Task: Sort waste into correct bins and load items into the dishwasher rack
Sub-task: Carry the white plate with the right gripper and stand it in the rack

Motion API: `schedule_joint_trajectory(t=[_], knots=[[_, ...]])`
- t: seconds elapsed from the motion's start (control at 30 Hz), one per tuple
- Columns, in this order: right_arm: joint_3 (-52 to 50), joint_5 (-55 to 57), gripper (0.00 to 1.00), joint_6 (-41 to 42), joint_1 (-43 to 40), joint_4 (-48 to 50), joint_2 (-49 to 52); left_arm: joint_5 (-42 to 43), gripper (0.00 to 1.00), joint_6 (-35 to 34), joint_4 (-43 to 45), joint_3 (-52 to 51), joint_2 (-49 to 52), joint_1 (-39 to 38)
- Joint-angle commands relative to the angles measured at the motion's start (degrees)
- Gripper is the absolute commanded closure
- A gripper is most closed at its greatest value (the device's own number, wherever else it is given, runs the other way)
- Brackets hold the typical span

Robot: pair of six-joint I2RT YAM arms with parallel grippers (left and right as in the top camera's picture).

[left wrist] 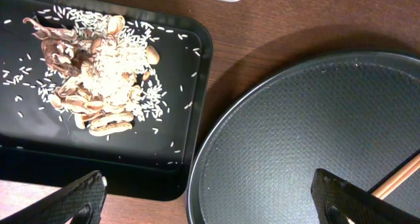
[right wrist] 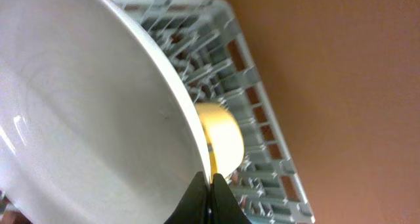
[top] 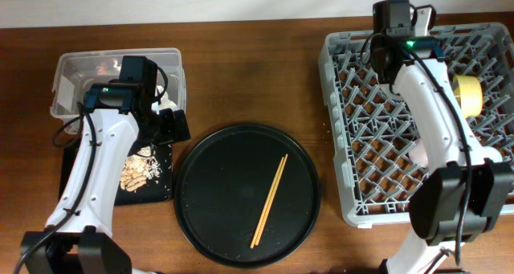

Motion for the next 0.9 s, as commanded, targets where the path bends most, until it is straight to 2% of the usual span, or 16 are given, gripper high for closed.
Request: schedule_joint_trajectory(t=[0.0, 0.03, 0.07, 0.17, 0.2, 0.23, 0.27, 0.33, 0.4, 0.43, 0.57, 0.67, 0.73, 0.8, 0.87], knots=[[0.74, -4.57, 0.96, 2.10, -0.15, -2.03, 1.20, 0.26, 0.01, -0.39, 0.04, 0.17, -0.98, 0.04], [0.76, -6.14, 0.89, 2.08, -0.09, -3.26, 0.92, 0.26, 0.01, -0.39, 0.07, 0.17, -0.98, 0.04], [0.76, -7.04, 0.74, 2.19, -0.04, -4.70, 0.31, 0.26, 0.01, -0.39, 0.07, 0.17, -0.98, 0.04], [0.96, -11.26, 0.45, 4.50, -0.04, -7.45, -4.39, 0.26, 0.01, -0.39, 0.04, 0.17, -0.98, 0.04], [1.60, -16.41, 0.30, 4.46, -0.04, -8.59, -7.87, 0.26, 0.01, -0.39, 0.04, 0.17, -0.98, 0.04], [2.03, -23.50, 0.21, 4.44, -0.04, -9.86, -11.08, 0.24, 0.01, -0.39, 0.04, 0.17, -0.98, 0.04], [2.03, -32.33, 0.16, 4.44, -0.04, -10.95, -13.99, 0.24, 0.01, -0.37, 0.07, 0.17, -0.98, 0.04], [2.01, -54.82, 0.15, 4.46, -0.04, -14.71, -17.94, 0.24, 0.01, -0.39, 0.07, 0.17, -0.98, 0.04], [1.73, -65.77, 0.21, 4.50, 1.11, -20.41, -18.12, 0.24, 0.01, -0.39, 0.07, 0.17, -0.98, 0.04], [0.55, -67.43, 0.23, 5.88, 3.37, -23.56, -17.62, 0.24, 0.01, -0.39, 0.09, 0.17, -0.98, 0.04], [-8.94, -67.06, 0.25, 13.51, 14.71, -21.57, -16.28, 0.24, 0.01, -0.39, 0.07, 0.17, -0.98, 0.04], [-22.01, -65.96, 0.25, 24.96, 23.47, -12.13, -16.28, 0.24, 0.01, -0.39, 0.07, 0.17, -0.98, 0.04], [-30.99, -63.60, 0.30, 31.95, 28.44, -4.35, -16.26, 0.24, 0.01, -0.39, 0.07, 0.17, -0.98, 0.04], [-36.92, -60.08, 0.36, 35.12, 32.00, 1.46, -16.00, 0.24, 0.00, -0.39, 0.07, 0.17, -0.98, 0.04], [-40.09, -58.23, 0.37, 35.19, 34.88, 5.11, -14.23, 0.24, 0.01, -0.39, 0.09, 0.17, -0.98, 0.04]])
